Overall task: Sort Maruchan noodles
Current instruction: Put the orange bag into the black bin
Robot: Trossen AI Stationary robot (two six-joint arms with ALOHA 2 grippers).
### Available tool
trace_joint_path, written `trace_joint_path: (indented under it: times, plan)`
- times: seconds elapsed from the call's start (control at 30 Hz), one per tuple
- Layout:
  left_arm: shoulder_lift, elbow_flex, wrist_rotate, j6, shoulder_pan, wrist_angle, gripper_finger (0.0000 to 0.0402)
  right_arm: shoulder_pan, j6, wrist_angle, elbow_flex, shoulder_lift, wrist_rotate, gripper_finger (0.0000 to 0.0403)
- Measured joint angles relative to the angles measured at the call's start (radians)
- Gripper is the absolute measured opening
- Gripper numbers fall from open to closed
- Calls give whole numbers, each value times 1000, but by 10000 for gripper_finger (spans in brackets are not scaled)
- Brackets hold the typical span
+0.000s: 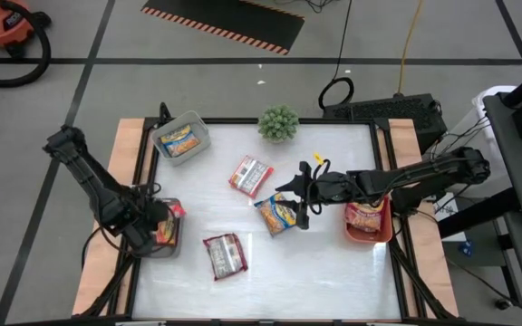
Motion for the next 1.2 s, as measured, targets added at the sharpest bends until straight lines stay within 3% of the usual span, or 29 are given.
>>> trace_joint_path:
  times: [0.7, 1.03, 1.2]
  plan:
    - [203, 0, 30, 8, -53, 2, 154, 0, 0, 0, 0, 0, 0, 161]
    - [220, 0, 38, -109, -123, 16, 156, 0, 0, 0, 0, 0, 0, 161]
    - [219, 0, 46, -165, -164, 52, 184, 0, 0, 0, 0, 0, 0, 161]
